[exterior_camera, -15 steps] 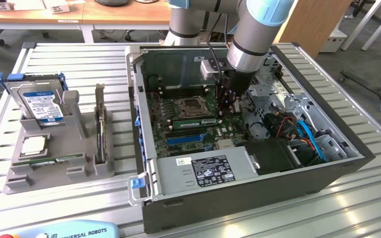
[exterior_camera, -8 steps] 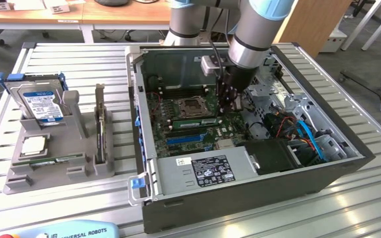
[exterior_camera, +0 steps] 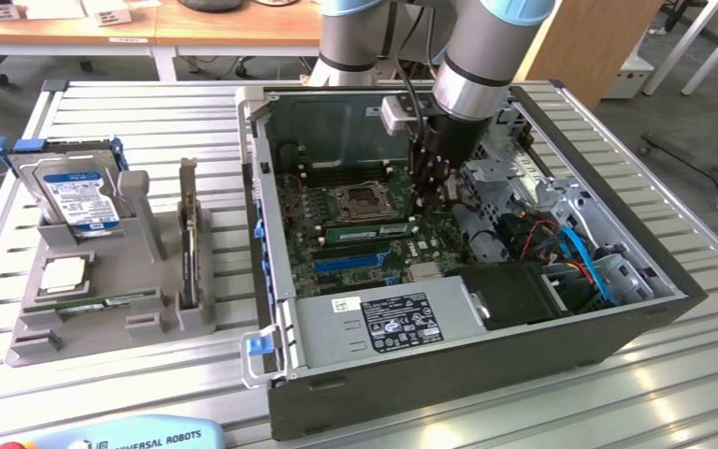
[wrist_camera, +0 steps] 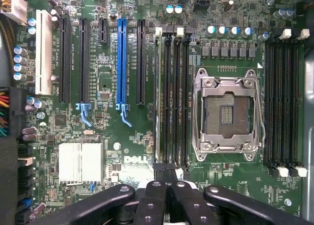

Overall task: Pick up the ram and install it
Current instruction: 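Press down the ram until it locks into place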

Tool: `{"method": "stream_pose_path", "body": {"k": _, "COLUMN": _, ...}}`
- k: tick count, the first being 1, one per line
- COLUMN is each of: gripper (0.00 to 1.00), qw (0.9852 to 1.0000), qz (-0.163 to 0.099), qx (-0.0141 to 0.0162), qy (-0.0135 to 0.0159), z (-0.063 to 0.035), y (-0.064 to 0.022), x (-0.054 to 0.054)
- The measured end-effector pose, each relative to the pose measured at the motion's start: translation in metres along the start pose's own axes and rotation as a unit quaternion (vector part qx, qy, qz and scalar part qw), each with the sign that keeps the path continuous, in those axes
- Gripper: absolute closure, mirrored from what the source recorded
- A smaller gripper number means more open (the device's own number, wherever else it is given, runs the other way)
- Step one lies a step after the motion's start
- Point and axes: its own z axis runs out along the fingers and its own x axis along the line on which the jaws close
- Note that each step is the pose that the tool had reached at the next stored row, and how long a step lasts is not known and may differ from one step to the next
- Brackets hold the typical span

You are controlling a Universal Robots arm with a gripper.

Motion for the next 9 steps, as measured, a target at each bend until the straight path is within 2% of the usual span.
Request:
{"method": "stream_pose_path", "body": {"k": 4, "gripper": 0.90, "qw": 1.0000, "qz": 0.000, "qx": 0.0000, "qy": 0.0000, "z": 0.0000, "y": 0.0005, "x": 0.000}}
{"method": "stream_pose_path", "body": {"k": 9, "gripper": 0.90, "qw": 1.0000, "qz": 0.000, "qx": 0.0000, "qy": 0.0001, "z": 0.0006, "y": 0.0120, "x": 0.000}}
